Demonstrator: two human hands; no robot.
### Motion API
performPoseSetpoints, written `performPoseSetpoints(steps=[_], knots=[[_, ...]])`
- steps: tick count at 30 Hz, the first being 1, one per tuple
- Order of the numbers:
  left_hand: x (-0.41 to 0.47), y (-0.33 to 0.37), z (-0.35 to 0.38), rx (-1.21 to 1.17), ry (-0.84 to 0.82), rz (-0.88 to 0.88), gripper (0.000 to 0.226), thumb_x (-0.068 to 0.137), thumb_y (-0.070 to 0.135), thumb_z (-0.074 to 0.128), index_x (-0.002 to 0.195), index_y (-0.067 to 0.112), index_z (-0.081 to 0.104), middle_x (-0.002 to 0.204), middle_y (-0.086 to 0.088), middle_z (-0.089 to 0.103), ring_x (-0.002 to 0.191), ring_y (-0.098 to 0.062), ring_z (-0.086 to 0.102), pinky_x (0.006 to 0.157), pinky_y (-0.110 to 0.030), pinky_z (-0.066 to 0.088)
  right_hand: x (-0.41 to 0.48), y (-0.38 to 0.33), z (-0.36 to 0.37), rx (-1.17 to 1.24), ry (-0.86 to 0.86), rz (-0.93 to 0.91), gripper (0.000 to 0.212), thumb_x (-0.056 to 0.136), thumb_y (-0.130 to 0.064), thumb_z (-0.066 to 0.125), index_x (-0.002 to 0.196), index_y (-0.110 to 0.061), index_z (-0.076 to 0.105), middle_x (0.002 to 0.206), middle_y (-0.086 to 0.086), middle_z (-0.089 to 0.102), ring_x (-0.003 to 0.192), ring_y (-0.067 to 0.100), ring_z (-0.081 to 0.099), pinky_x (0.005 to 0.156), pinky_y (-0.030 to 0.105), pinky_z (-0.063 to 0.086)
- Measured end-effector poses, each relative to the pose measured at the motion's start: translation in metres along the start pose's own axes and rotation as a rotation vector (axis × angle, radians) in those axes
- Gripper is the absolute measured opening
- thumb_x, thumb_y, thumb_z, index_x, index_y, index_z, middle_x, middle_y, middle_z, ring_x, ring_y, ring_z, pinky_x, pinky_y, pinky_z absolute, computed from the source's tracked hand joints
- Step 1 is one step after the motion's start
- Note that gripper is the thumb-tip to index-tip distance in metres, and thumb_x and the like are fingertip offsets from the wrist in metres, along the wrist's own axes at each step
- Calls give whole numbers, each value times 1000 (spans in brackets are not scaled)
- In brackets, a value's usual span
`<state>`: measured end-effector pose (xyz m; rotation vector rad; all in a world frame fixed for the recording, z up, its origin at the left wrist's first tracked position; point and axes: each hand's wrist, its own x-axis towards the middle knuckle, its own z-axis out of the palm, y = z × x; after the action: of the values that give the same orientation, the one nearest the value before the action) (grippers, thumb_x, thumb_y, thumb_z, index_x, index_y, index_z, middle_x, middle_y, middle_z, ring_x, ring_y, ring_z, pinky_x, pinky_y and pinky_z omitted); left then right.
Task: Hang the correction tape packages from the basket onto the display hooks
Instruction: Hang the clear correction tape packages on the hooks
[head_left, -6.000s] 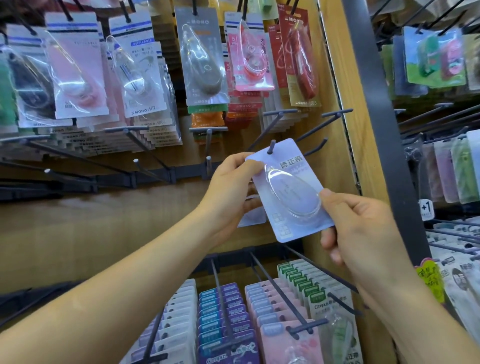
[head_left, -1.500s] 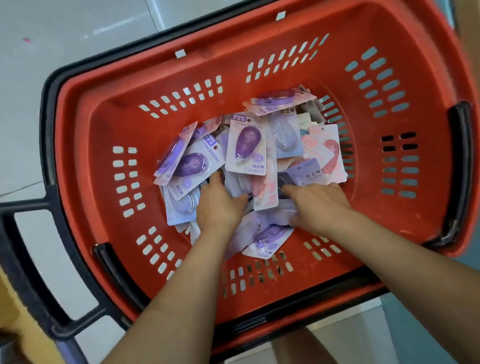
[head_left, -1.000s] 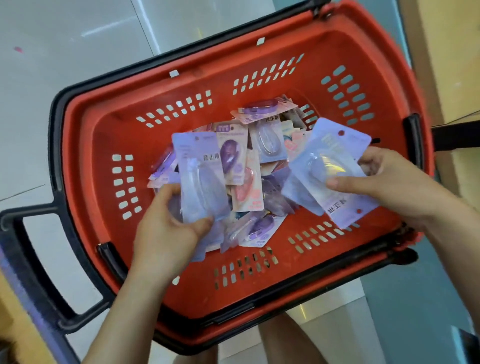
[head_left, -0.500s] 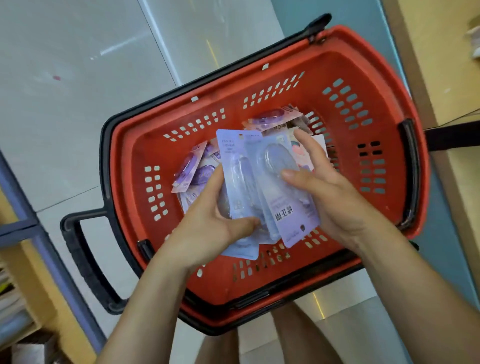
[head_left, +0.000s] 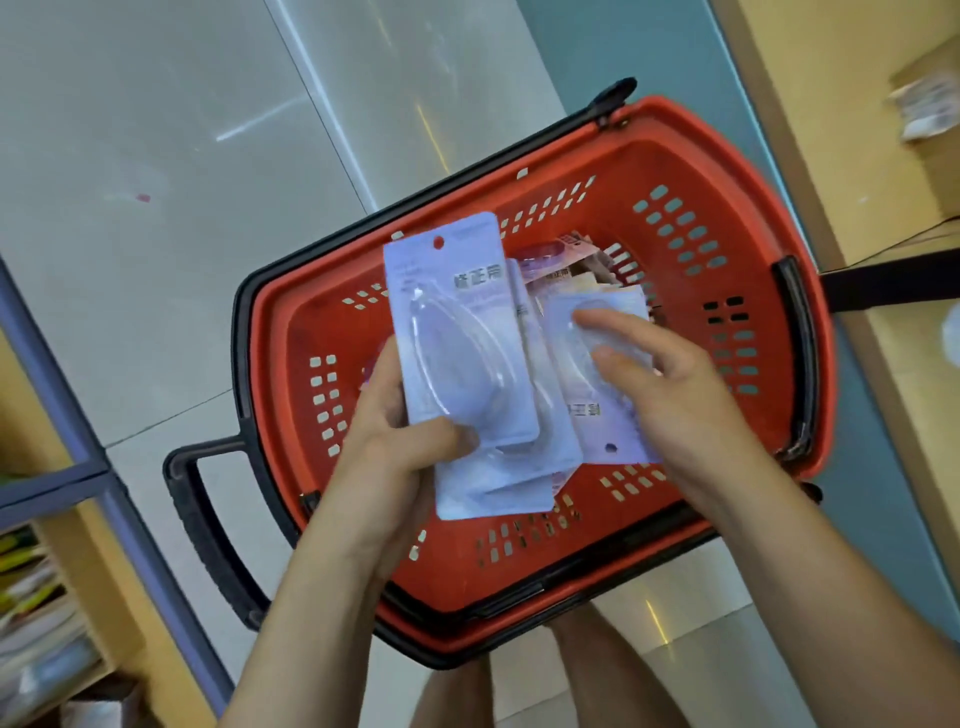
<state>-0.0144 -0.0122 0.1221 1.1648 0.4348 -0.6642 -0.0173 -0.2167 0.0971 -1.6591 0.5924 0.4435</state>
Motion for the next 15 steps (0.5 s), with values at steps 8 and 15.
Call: performPoseSetpoints(steps=[8, 15], knots=[[-11, 11, 45, 31, -92, -18, 81, 65, -8, 47, 138, 28, 50, 129, -9, 64, 119, -32, 61, 102, -58, 46, -31, -47, 13, 335, -169, 110, 48, 80, -53, 57, 111, -19, 70, 108, 2, 76, 102, 18, 71, 86, 35, 55], [-37, 60, 94, -58, 249, -2, 37, 81, 29, 73, 113, 11, 64, 106, -14, 73, 93, -31, 70, 88, -49, 55, -67, -92, 7, 250, -34, -100, 31, 93, -45, 56, 103, -20, 71, 106, 1, 74, 102, 15, 69, 86, 28, 55]])
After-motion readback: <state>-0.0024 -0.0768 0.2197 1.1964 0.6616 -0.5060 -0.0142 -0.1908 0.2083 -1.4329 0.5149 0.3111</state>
